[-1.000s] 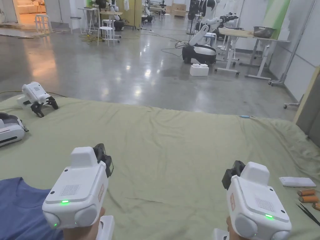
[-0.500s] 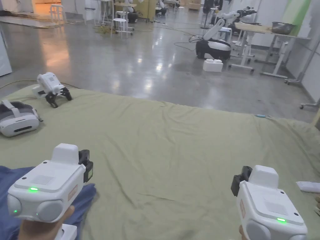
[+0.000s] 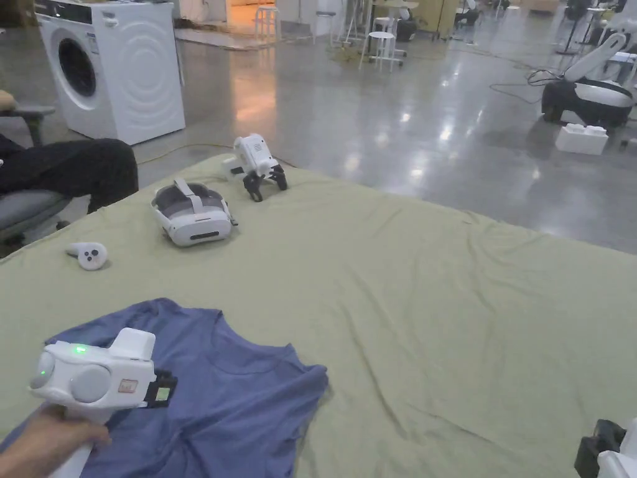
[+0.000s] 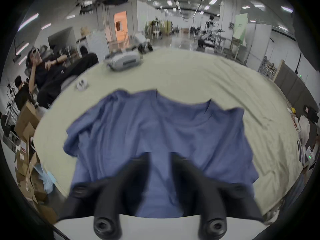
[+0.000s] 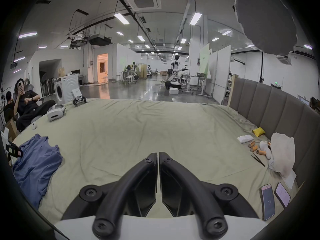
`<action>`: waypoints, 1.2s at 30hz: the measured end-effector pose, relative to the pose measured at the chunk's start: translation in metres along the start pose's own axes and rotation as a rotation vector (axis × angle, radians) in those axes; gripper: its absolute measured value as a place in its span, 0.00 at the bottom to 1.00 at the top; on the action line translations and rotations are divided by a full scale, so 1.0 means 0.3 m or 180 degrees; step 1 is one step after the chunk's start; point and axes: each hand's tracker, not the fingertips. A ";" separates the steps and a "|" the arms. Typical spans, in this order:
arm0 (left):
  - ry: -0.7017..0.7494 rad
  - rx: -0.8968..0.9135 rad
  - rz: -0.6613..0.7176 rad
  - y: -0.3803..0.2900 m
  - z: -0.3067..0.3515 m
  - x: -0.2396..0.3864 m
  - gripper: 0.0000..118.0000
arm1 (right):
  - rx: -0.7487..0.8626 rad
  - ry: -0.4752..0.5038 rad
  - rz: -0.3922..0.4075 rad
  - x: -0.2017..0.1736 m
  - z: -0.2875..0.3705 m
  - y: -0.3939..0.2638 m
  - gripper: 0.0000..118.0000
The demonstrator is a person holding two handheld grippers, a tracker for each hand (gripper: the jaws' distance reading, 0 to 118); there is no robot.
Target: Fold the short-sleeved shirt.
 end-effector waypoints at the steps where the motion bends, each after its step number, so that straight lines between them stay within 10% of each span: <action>1: -0.0013 -0.0135 0.0023 -0.006 -0.023 -0.006 0.40 | -0.0026 0.0011 0.0029 -0.010 -0.009 -0.006 0.02; 4: -0.0286 -0.0450 0.0098 -0.025 -0.047 0.040 0.73 | -0.0088 0.0025 0.0109 -0.038 -0.023 -0.021 0.02; 7: -0.0364 -0.0497 -0.0038 -0.077 -0.098 0.082 0.74 | -0.0148 0.0037 0.0135 -0.054 -0.033 -0.031 0.02; 12: -0.0007 -0.0371 -0.0333 -0.111 -0.083 0.159 0.59 | -0.0206 0.0061 0.0197 -0.069 -0.043 -0.045 0.02; 16: 0.0165 -0.0227 -0.0567 -0.121 -0.049 0.205 0.01 | -0.0231 0.0082 0.0204 -0.082 -0.046 -0.053 0.02; 27: 0.0049 0.0689 0.0033 -0.111 -0.109 -0.043 0.00 | -0.0232 0.0113 0.0176 -0.079 -0.031 -0.054 0.02; 36: 0.0060 0.1622 0.0211 -0.009 0.254 -0.001 0.00 | -0.0083 0.0125 0.0083 -0.047 -0.001 -0.008 0.02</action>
